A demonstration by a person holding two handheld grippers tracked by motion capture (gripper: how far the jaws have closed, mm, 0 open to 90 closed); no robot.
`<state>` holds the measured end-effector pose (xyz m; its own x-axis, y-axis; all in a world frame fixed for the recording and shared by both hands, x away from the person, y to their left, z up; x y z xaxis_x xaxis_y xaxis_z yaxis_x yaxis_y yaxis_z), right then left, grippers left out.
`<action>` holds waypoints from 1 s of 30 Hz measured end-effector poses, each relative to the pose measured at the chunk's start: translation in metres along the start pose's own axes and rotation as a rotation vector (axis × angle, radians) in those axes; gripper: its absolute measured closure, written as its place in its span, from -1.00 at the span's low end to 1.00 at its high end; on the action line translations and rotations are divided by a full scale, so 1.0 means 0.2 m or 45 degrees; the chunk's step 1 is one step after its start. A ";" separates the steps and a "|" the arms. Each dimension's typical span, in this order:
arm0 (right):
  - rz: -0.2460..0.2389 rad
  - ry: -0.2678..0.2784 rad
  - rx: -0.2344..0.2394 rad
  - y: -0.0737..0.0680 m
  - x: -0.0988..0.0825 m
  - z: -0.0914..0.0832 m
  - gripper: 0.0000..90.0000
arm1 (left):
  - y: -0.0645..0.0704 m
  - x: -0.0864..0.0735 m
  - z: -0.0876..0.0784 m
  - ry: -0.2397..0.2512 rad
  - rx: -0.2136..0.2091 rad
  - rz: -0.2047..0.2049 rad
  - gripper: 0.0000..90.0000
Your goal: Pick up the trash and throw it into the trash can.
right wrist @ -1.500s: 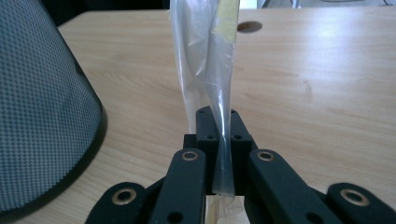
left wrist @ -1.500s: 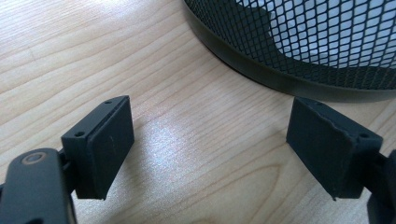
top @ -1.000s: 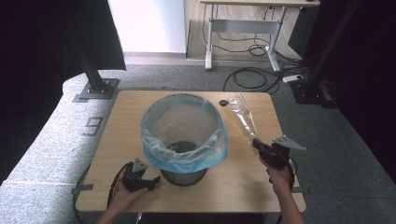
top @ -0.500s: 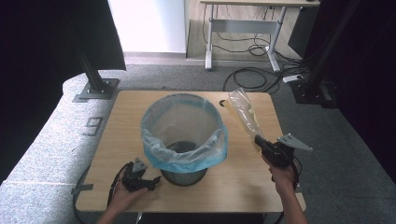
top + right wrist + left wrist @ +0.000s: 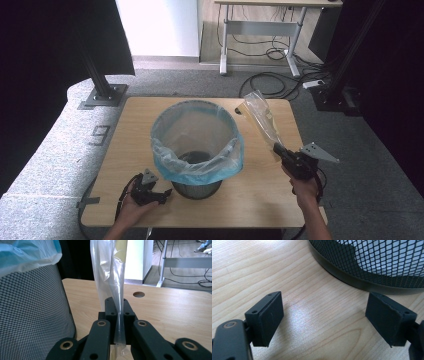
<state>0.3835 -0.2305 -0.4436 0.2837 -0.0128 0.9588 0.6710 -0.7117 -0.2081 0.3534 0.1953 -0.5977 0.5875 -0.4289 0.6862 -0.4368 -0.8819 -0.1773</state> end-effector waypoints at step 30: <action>-0.066 0.094 0.035 -0.08 0.16 -0.11 0.93 | 0.00 0.00 0.00 0.001 -0.002 0.002 -0.68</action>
<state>0.3669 -0.2341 -0.4051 0.1978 -0.0292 0.9798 0.7020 -0.6935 -0.1623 0.3537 0.1945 -0.5978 0.5860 -0.4302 0.6867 -0.4387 -0.8809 -0.1774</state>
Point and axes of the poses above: each handheld gripper's, and its own axes: z roughly forward along the jaws, x roughly out of its top, y roughly to its right, the point moved 7 cm from there along z, roughly forward along the jaws, and after that the axes turned 15 degrees about x, right-handed, at the moved point
